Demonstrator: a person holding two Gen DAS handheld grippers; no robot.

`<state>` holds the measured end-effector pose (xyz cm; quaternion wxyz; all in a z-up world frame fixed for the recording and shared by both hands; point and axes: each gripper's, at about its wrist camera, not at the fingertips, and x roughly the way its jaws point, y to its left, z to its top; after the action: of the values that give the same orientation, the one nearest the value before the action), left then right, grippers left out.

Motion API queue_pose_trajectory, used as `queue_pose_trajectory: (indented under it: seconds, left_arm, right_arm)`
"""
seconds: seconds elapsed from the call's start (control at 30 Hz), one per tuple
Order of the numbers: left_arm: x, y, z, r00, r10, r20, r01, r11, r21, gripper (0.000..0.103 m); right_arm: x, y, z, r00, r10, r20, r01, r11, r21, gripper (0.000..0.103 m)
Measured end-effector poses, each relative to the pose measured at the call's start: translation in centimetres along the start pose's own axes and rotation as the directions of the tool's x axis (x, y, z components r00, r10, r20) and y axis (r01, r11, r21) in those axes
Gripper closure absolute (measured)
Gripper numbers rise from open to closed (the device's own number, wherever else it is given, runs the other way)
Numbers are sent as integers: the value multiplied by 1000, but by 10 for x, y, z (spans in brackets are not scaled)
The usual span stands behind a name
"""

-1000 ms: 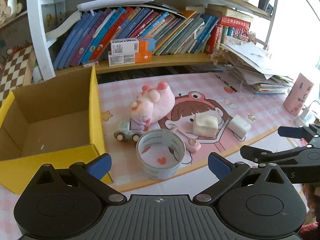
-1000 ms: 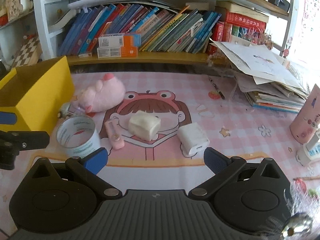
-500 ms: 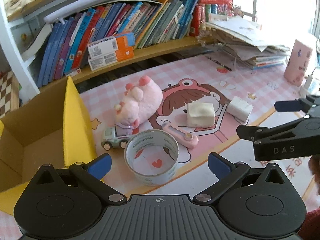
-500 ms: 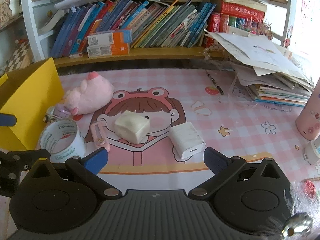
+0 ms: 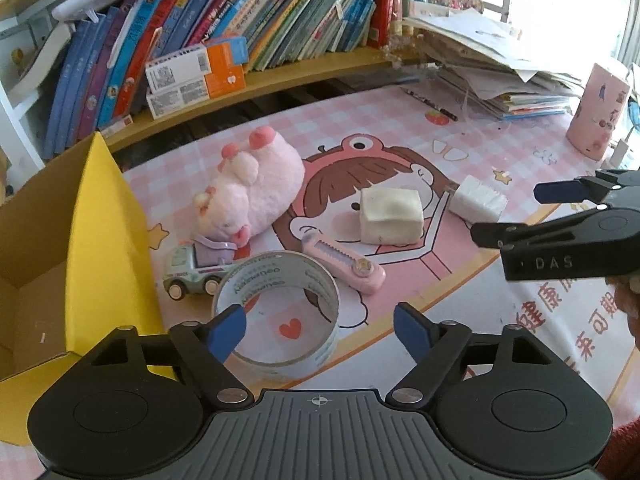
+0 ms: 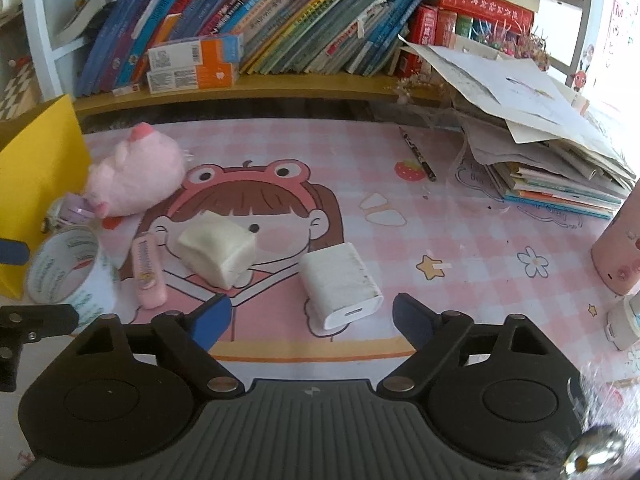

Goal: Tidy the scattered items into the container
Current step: 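Move the left tool to the tape roll while the right tool approaches the white charger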

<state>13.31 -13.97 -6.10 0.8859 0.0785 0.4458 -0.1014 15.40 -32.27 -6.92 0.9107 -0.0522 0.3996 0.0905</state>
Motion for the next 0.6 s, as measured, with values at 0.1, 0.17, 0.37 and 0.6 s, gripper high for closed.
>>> queue_pose_trajectory:
  seconds: [0.1,0.17,0.37,0.6]
  left_arm:
    - [7,0,1,1000,0,-14,0,1000,6,32]
    - [10,0,1,1000,-2,-21,2,1000,10,35]
    - [20,1,2,999,-10,-48,10,1000,10,45]
    - [30,3,1,997,-12,-76,12,1000,4,55]
  right_arm:
    - [9,-5,2,1000,-2,-5,2,1000,0,20]
    - [15,-9,5,1000,-3,-8,3,1000,0,22]
    - [33,-16,12,1000,1,-21,-1,1000,-8,26]
    - [50,-18,16,999,8,-44,-9,1000,-19,33]
